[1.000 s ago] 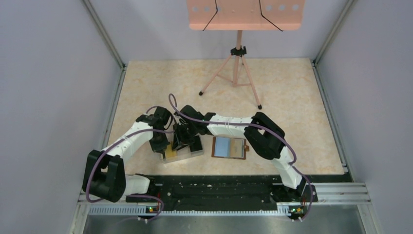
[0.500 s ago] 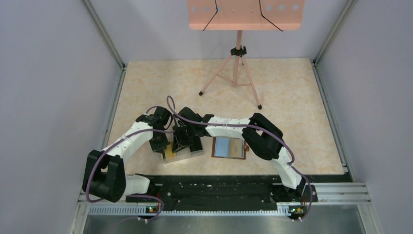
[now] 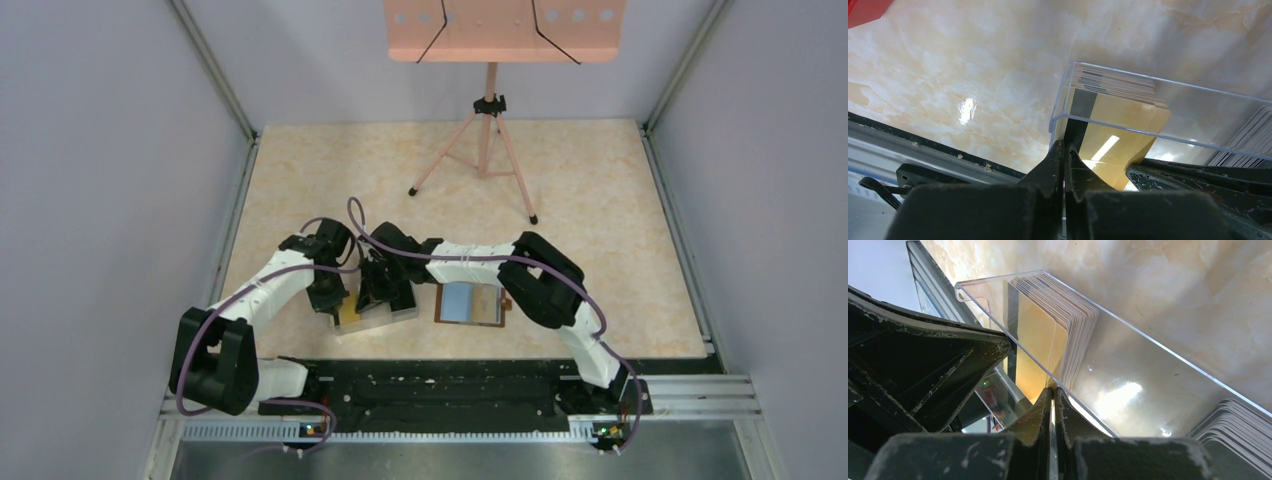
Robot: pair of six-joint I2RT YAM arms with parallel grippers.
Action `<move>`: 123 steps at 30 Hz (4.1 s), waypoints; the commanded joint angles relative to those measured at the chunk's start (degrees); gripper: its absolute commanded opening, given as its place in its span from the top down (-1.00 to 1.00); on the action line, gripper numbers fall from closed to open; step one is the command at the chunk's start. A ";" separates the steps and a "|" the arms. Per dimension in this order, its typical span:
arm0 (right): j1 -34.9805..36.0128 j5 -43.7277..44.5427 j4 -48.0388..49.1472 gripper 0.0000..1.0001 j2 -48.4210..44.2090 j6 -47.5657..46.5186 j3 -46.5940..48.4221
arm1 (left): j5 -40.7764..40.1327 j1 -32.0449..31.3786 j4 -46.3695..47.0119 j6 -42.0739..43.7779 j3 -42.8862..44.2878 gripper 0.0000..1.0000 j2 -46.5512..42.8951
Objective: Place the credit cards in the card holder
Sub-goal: Pick up the credit card from the storage box.
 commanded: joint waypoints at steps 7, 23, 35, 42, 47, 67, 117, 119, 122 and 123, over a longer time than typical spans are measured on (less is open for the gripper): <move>-1.03 3.26 -3.81 1.00 -6.53 0.07 -3.23 | -0.32 0.32 1.57 0.64 -0.02 1.00 0.49; -1.73 3.59 -6.14 1.00 -11.48 -0.54 -3.26 | 1.70 0.32 1.06 2.17 1.71 1.00 0.79; -2.53 5.19 -11.47 1.00 -15.88 -2.37 -2.58 | 3.76 0.32 0.38 4.82 6.80 0.55 -6.75; -3.18 4.94 -11.39 1.00 -17.64 -2.50 -4.40 | 16.23 0.32 7.78 5.98 3.69 0.26 -11.71; -4.81 4.35 -10.15 1.00 -21.87 -2.15 -7.85 | 21.75 0.42 12.59 5.00 0.76 0.00 -16.77; -9.00 -2.31 -1.26 1.00 -30.95 1.79 -19.05 | 48.23 7.64 36.79 -3.26 -16.69 -0.29 -25.83; -13.44 -14.12 46.45 0.75 -33.93 22.52 -39.12 | 65.68 13.15 51.86 -13.17 -25.74 1.00 -32.19; -13.42 -14.48 47.54 0.75 -33.86 22.83 -39.21 | 66.72 13.15 52.19 -13.13 -25.85 1.00 -31.95; -13.49 -15.14 48.62 0.76 -33.49 23.45 -39.14 | 67.86 13.15 52.19 -12.86 -25.50 1.00 -31.43; -13.49 -15.24 48.71 0.77 -33.34 23.64 -39.12 | 68.27 13.15 52.23 -12.74 -25.30 1.00 -31.28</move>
